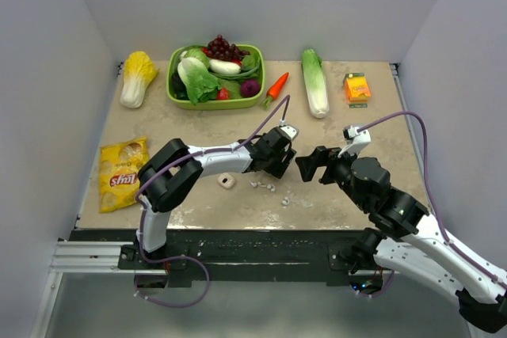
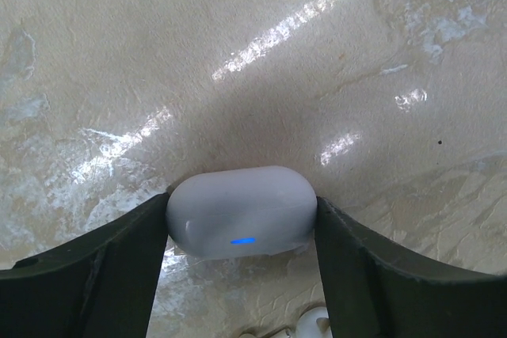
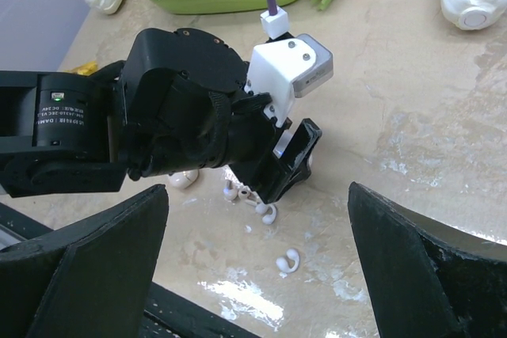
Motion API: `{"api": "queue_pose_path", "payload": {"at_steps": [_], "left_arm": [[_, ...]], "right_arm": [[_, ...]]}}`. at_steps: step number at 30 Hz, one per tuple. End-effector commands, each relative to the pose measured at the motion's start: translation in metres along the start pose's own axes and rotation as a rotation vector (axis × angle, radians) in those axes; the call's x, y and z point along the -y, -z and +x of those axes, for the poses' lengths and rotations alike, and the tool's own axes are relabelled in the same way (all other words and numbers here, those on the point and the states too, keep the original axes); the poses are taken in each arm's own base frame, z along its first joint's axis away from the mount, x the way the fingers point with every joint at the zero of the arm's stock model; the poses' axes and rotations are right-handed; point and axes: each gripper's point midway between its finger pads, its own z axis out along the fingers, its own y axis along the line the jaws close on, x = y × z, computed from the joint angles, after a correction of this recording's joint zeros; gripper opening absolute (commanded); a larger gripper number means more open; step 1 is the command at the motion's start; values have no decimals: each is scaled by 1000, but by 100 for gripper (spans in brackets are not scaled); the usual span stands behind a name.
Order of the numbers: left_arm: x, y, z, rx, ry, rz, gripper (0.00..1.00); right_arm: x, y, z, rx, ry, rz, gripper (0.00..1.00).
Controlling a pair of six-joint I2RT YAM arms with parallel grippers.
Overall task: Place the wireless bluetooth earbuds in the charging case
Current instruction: Pick up the charging case at the center of the board.
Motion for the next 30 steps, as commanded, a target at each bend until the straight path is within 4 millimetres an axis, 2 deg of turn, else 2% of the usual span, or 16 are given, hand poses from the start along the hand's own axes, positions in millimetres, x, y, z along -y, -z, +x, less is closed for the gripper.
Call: {"api": "queue_pose_path", "payload": {"at_steps": [1, 6, 9, 12, 13, 15, 16, 18, 19, 20, 21, 23, 24, 26, 27, 30], "left_arm": [[4, -4, 7, -4, -7, 34, 58], [3, 3, -5, 64, 7, 34, 27], [-3, 17, -23, 154, 30, 10, 1], [-10, 51, -54, 319, 70, 1, 0], [-14, 53, -48, 327, 72, -8, 0], [-17, 77, -68, 444, 97, 3, 0], [-21, 78, -56, 444, 96, 0, 0], [-18, 102, -73, 564, 88, 44, 0], [-22, 101, -58, 566, 75, 45, 0], [-18, 114, -70, 659, 84, 87, 0], [-20, 120, -53, 680, 68, 104, 0], [-9, 146, -64, 837, 43, 194, 0], [-11, 148, -45, 852, -11, 197, 0], [-5, 172, -48, 984, -54, 249, 0], [-10, 174, -33, 997, -81, 234, 0], [-17, 196, -28, 1095, -99, 223, 0]], "right_arm": [[-7, 4, -16, 46, -25, -23, 98], [-4, 5, -20, 59, -23, -3, 98], [-2, 6, -30, 86, -20, 14, 98], [-2, 6, -37, 101, -8, 29, 98], [3, 6, -42, 123, -20, 62, 98], [8, 6, -46, 147, -18, 91, 98], [12, 6, -49, 165, -29, 112, 97], [9, 4, -51, 183, -49, 97, 96], [1, 3, -49, 171, -44, 55, 96], [-3, 1, -48, 161, -19, 33, 98], [-8, 0, -51, 161, -15, 17, 98], [-15, -11, -41, 100, 14, 7, 98], [-17, -13, -41, 81, 27, 7, 98], [-21, -23, -28, 13, 68, 3, 98], [-24, -25, -27, -1, 79, -5, 98], [-36, -32, -14, -58, 115, -71, 98]]}}
